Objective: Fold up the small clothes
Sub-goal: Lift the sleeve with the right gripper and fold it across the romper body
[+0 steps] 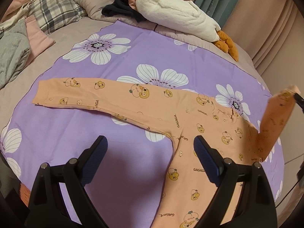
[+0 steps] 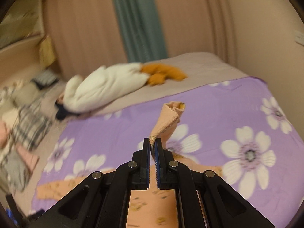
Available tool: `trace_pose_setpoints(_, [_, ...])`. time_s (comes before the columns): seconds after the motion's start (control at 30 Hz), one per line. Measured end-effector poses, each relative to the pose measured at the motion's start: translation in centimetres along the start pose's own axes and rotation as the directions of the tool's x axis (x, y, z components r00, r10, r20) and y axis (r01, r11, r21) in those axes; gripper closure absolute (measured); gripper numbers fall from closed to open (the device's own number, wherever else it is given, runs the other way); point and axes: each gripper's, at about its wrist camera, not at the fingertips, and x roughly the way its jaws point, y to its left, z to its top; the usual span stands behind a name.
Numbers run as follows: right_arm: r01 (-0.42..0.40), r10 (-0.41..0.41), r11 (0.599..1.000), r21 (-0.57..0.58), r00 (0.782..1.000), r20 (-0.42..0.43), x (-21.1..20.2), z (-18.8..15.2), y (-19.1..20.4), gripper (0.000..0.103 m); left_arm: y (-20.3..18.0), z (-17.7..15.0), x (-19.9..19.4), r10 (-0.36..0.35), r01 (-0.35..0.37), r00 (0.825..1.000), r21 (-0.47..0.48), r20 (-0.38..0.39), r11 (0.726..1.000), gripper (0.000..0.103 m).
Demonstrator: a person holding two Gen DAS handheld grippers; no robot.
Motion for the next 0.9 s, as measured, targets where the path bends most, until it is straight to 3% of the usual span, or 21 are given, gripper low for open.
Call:
trace_pose_setpoints(0.17, [-0.083,0.077,0.995,-0.055,0.993,-0.089,2.5,-2.3,4.0,0.097,0.9,-0.1,0.0,0.003,-0.004,1.0,-0.022,-0.014,1.0,0.011])
trace_pose_setpoints(0.43, [-0.14,0.117,0.986,-0.095,0.97,-0.215,5.5,-6.4,8.2,0.097,1.9,-0.3,0.0,0.009,-0.01,1.0,-0.037,-0.018,0.999,0.011])
trace_pose_setpoints(0.83, [-0.217,0.181,0.976,-0.034,0.879,-0.441,10.2,-12.8,10.4,0.097,2.0,-0.4,0.9,-0.011,0.009,0.999,-0.045,-0.036,0.999,0.011])
trace_pose_setpoints(0.9, [-0.238,0.205,0.971,-0.014,0.864,-0.46,10.5,-13.1,10.4,0.088,1.9,-0.4,1.0,-0.014,0.013,0.999,-0.045,-0.041,0.999,0.011])
